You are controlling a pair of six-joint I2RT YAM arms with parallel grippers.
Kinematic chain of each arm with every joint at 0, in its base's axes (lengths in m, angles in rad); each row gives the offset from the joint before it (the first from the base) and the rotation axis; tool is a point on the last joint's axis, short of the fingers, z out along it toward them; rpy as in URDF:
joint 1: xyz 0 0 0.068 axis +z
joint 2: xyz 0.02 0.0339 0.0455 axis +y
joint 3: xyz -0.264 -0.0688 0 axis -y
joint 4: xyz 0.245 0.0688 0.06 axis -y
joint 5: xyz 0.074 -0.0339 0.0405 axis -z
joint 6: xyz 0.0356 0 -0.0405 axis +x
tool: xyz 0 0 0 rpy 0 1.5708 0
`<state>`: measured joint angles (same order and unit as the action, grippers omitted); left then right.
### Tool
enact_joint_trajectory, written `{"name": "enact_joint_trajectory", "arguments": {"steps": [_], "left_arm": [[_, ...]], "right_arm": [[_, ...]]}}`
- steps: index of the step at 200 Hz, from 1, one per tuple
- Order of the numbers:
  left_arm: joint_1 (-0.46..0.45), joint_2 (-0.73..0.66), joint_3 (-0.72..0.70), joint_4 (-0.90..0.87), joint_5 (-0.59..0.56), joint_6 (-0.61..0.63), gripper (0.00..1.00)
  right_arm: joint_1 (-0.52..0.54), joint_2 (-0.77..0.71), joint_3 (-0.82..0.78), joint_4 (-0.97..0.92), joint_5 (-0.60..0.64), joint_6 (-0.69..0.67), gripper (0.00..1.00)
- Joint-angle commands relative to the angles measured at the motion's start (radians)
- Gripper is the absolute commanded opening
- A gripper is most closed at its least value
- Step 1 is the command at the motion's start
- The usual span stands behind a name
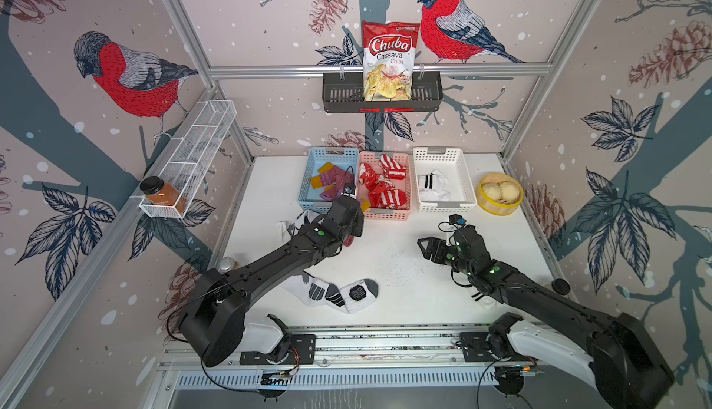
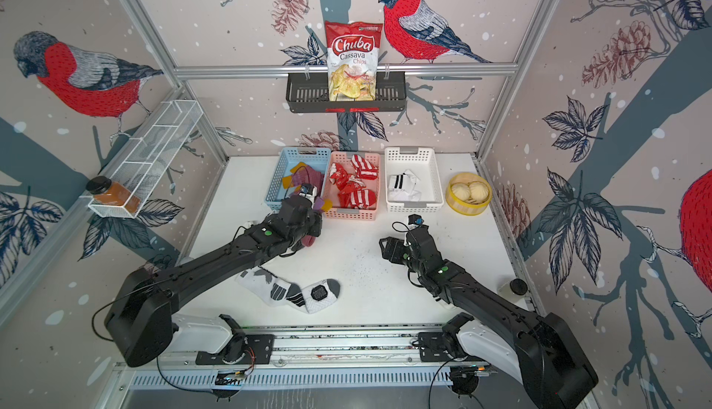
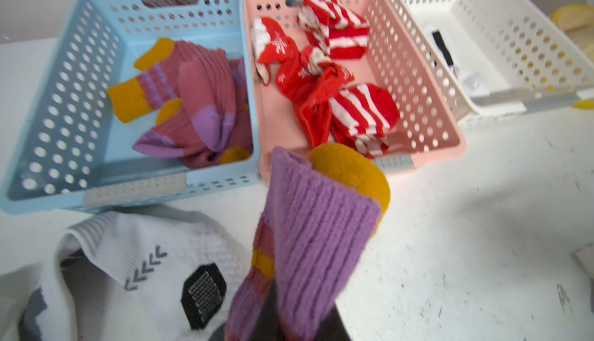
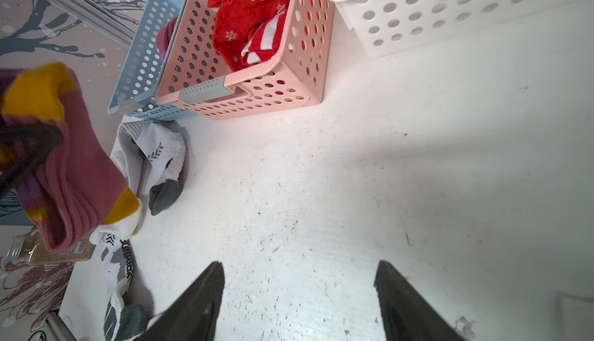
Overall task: Sort the socks into the basket by color
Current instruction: Pick up the sock at the center of the board, then place the sock in the bin.
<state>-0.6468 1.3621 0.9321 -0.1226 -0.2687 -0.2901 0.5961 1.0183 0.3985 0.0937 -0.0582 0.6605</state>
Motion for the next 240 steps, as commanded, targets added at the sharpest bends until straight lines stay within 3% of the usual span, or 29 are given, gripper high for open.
{"name": "enact_joint_trajectory", "arguments": {"steps": [1, 36, 86, 188, 226, 240], "left_arm": [[0.050, -0.012, 0.035, 0.024, -0.001, 0.034, 0.13], [0.142, 0.027, 0.124, 0.092, 0.024, 0.075, 0.12], [0.251, 0.224, 0.342, 0.112, 0.067, 0.109, 0.11], [0.374, 0.696, 0.823, -0.123, 0.058, 0.128, 0.10], [0.402, 0.790, 0.885, -0.188, 0.078, 0.119, 0.41], [0.405, 0.799, 0.890, -0.200, 0.087, 0.118, 0.46]], "right_arm": [[0.001, -0.010, -0.005, 0.012, -0.012, 0.008, 0.76], [0.003, -0.018, -0.013, 0.016, -0.028, 0.012, 0.76], [0.020, -0.026, -0.033, 0.026, -0.028, 0.025, 0.76], [0.033, -0.076, -0.041, -0.013, -0.003, 0.027, 0.76], [0.035, -0.068, -0.035, -0.009, -0.009, 0.025, 0.76], [0.036, -0.069, -0.033, -0.011, -0.008, 0.026, 0.76]]}}
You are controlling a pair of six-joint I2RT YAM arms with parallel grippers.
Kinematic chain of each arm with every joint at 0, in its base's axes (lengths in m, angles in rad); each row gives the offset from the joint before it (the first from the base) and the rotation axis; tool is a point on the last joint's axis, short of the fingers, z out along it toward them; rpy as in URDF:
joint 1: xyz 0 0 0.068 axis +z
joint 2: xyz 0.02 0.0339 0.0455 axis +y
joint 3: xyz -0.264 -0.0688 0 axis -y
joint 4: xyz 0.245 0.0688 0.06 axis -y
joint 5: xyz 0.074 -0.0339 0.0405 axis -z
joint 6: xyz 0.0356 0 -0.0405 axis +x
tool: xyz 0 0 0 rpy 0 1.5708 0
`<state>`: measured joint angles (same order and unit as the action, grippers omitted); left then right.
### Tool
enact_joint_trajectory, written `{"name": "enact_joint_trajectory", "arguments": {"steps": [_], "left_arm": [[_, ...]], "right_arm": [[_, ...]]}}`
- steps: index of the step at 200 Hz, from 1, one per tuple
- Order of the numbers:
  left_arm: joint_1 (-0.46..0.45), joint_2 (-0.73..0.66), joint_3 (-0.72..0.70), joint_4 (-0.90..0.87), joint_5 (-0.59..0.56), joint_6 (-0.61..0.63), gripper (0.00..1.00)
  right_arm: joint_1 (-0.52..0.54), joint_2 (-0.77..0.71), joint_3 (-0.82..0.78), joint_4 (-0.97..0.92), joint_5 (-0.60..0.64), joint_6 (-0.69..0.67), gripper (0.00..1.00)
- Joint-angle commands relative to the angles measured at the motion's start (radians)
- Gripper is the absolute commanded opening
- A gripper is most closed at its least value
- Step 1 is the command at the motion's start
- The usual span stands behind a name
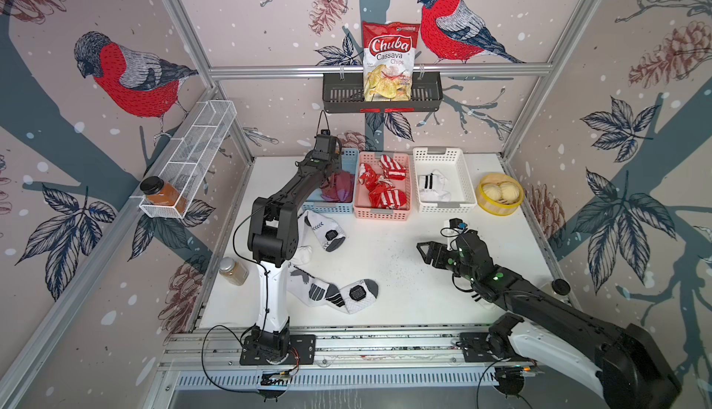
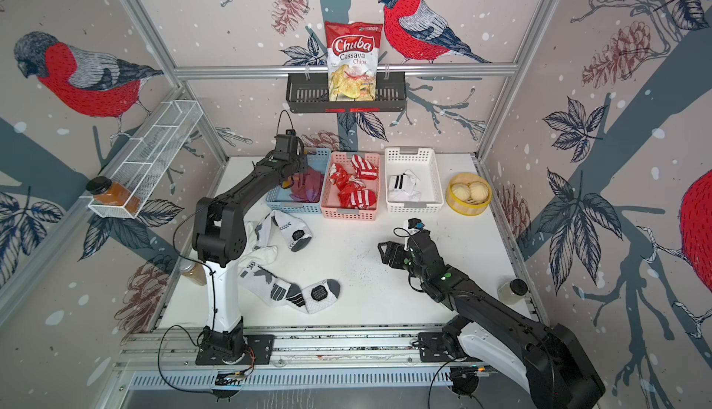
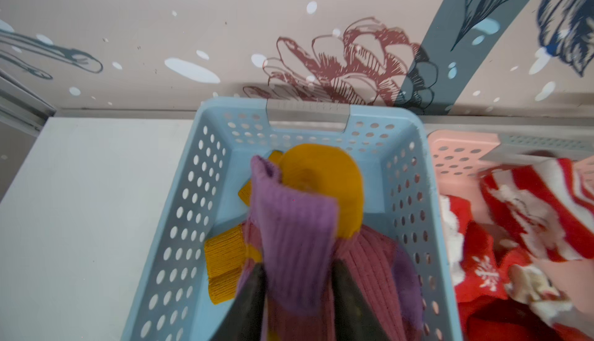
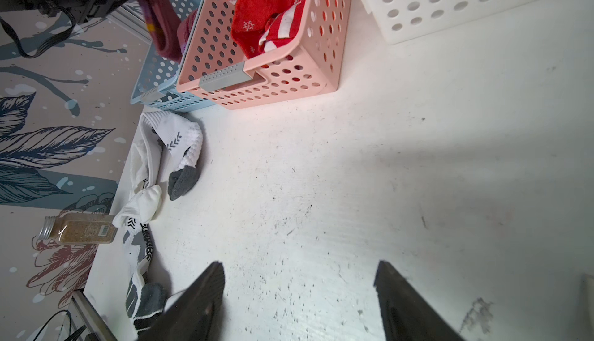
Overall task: Sort the socks into the basket by color
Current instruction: Place the sock in the bin.
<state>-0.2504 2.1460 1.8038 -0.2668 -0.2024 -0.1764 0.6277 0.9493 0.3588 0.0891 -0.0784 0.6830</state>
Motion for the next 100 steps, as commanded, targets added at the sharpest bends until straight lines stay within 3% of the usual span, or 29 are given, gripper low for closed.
{"name": "enact_joint_trajectory", "arguments": {"steps": [1, 36, 100], "left_arm": [[0.008, 0.015, 0.018, -0.056, 0.021, 0.005, 0.46], [0.008, -0.036, -0.028, -0.040, 0.042, -0.009, 0.48], [0.002, -0.282, -0.264, 0.081, 0.141, -0.031, 0.49]], "right_arm": [[0.004, 0.000, 0.006, -0.006, 0.012, 0.003, 0.76], [0.012, 0.002, 0.006, -0.003, 0.017, 0.003, 0.76], [0.029, 0.042, 0.023, -0.008, 0.029, -0.016, 0.77]]}}
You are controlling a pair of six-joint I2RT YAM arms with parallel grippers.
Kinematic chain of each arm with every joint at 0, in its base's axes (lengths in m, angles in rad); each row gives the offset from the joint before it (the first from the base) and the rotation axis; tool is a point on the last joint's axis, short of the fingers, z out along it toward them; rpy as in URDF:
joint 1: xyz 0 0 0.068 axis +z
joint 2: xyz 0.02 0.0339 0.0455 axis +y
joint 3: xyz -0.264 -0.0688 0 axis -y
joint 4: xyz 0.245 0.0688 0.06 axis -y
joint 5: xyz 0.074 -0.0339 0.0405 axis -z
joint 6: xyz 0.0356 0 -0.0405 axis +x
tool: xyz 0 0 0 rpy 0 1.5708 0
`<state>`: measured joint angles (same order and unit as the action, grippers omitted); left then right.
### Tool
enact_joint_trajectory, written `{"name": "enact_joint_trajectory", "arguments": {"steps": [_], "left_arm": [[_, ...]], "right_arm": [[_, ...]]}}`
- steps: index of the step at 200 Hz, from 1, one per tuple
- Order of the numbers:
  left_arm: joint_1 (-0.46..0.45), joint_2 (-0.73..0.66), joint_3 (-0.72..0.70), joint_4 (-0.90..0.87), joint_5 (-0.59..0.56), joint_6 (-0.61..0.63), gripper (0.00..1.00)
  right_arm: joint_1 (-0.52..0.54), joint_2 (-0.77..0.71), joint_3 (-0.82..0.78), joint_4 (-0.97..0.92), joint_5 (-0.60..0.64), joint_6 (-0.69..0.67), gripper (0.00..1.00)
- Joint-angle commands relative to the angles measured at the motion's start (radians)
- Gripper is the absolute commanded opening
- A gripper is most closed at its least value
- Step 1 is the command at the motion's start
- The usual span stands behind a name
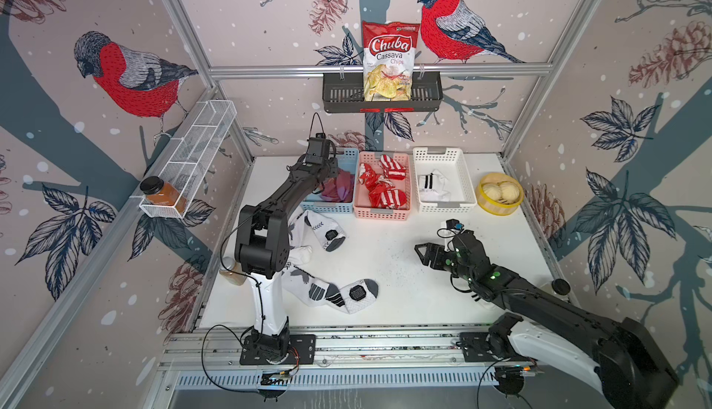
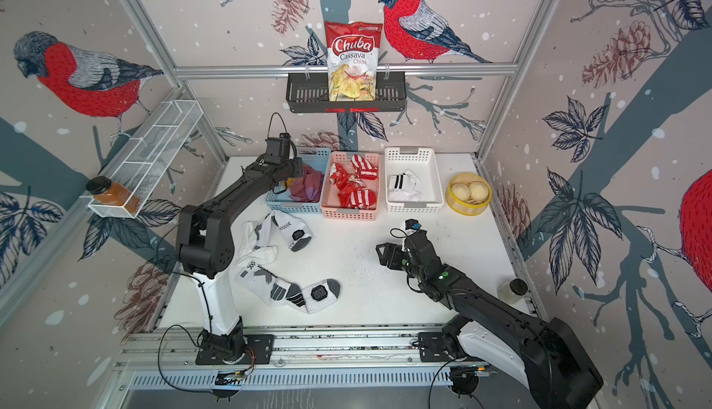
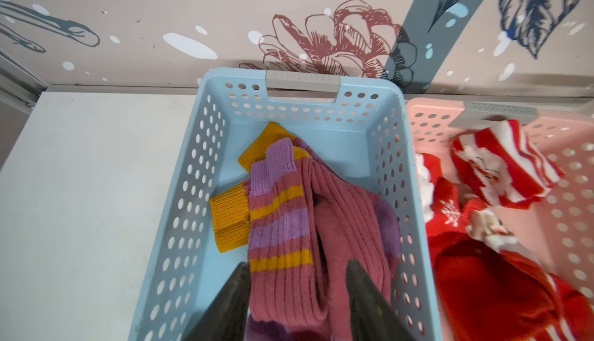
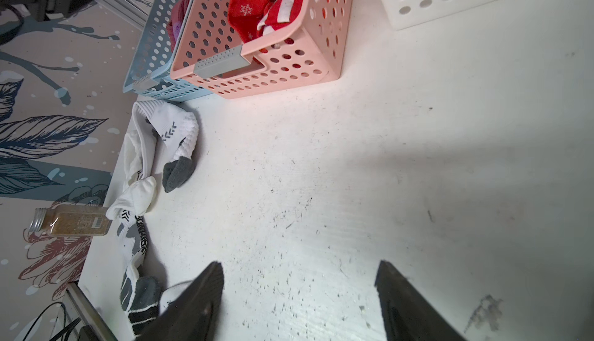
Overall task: Sort the socks into the basket by color
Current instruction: Place the sock in the bin.
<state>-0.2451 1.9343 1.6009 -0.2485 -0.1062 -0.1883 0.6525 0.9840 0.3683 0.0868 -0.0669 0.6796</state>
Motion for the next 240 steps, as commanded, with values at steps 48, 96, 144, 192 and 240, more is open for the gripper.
{"name": "enact_joint_trajectory", "arguments": {"steps": [48, 96, 144, 192, 240], "left_arm": [[-0.057, -0.294, -0.340, 0.192, 0.047, -0.062, 0.51], [-0.136, -0.489, -0.579, 0.271, 0.041, -0.110, 0.52], [-0.179, -0.656, -0.744, 0.289, 0.037, -0.159, 0.54], [-0.254, -0.695, -0.807, 0.310, 0.034, -0.197, 0.54], [-0.283, -0.685, -0.864, 0.361, 0.062, -0.233, 0.55]], "right_arm": [[0.009, 0.030, 0.045, -0.034, 0.055, -0.017, 0.77], [0.001, 0.022, 0.057, -0.146, 0.183, 0.061, 0.77], [-0.004, -0.108, -0.007, -0.287, 0.390, 0.228, 0.80], [-0.014, -0.263, -0.131, -0.325, 0.457, 0.356, 0.86], [-0.044, -0.225, -0.158, -0.289, 0.410, 0.346, 0.89]]}}
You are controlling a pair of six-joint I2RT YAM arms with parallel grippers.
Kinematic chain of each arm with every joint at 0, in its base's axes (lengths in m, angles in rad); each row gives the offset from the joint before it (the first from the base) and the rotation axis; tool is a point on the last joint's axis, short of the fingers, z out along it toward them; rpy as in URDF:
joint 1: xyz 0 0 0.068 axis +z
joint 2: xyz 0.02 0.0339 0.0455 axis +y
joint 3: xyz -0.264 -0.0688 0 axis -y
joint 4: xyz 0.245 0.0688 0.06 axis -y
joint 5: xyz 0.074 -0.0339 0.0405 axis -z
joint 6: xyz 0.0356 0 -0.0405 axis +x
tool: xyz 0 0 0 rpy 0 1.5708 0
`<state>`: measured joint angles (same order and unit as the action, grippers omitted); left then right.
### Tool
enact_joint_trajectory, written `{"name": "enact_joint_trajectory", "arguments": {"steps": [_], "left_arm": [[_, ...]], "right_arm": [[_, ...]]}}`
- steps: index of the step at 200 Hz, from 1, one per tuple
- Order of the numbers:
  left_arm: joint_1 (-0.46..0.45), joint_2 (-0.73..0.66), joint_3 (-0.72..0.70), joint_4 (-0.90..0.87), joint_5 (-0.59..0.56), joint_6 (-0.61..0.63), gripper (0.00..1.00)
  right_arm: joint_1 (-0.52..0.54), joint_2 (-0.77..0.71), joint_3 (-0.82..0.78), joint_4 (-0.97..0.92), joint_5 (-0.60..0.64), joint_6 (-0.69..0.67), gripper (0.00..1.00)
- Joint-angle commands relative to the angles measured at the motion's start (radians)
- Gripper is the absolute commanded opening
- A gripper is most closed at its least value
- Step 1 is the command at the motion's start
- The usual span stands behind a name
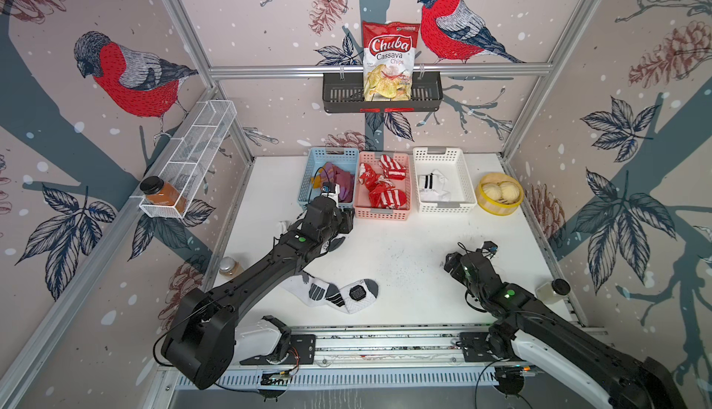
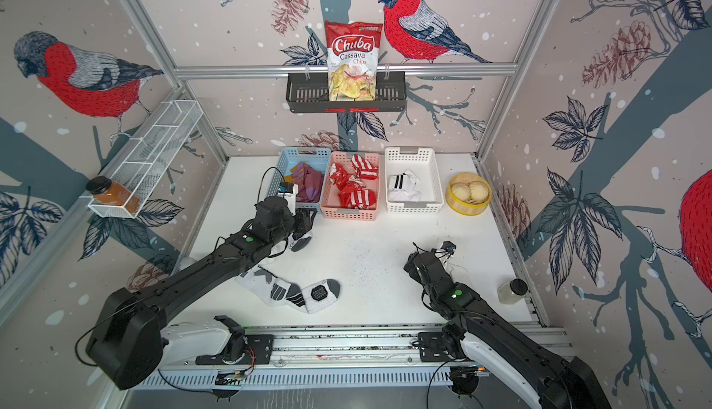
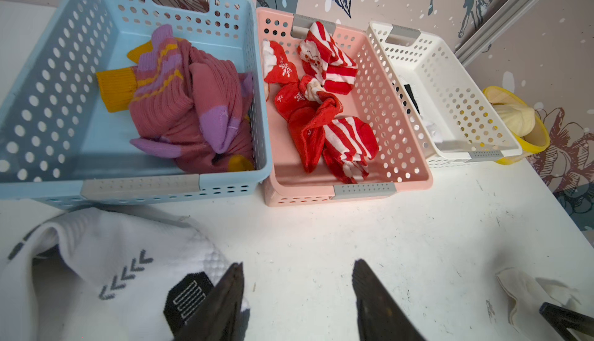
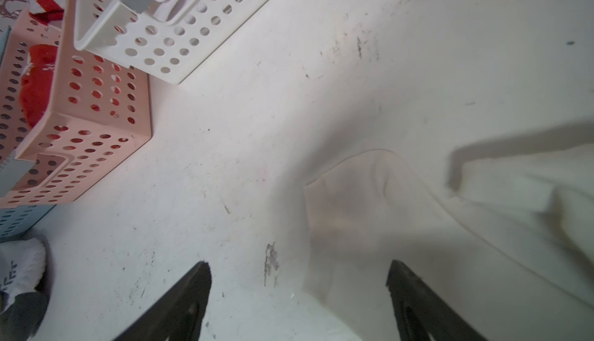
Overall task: Sort the socks into the basket by color
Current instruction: Place the sock in the bin.
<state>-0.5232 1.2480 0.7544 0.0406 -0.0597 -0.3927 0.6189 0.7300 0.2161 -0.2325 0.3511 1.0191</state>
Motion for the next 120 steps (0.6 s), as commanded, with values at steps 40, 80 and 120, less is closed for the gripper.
{"name": "enact_joint_trajectory", "arguments": {"steps": [40, 80, 120], "left_arm": [[-0.010, -0.026, -0.043, 0.078, 0.027, -0.034, 0.55], [-0.012, -0.038, -0.055, 0.068, 0.017, -0.034, 0.55], [-0.012, -0.062, -0.057, 0.028, -0.017, -0.022, 0.56]], "right_arm": [[-0.030, 0.116, -0.011, 0.127, -0.085, -0.029, 0.89], [-0.036, 0.190, -0.012, 0.238, -0.169, -0.059, 0.88], [-0.033, 0.320, 0.018, 0.343, -0.269, -0.084, 0.86]]}}
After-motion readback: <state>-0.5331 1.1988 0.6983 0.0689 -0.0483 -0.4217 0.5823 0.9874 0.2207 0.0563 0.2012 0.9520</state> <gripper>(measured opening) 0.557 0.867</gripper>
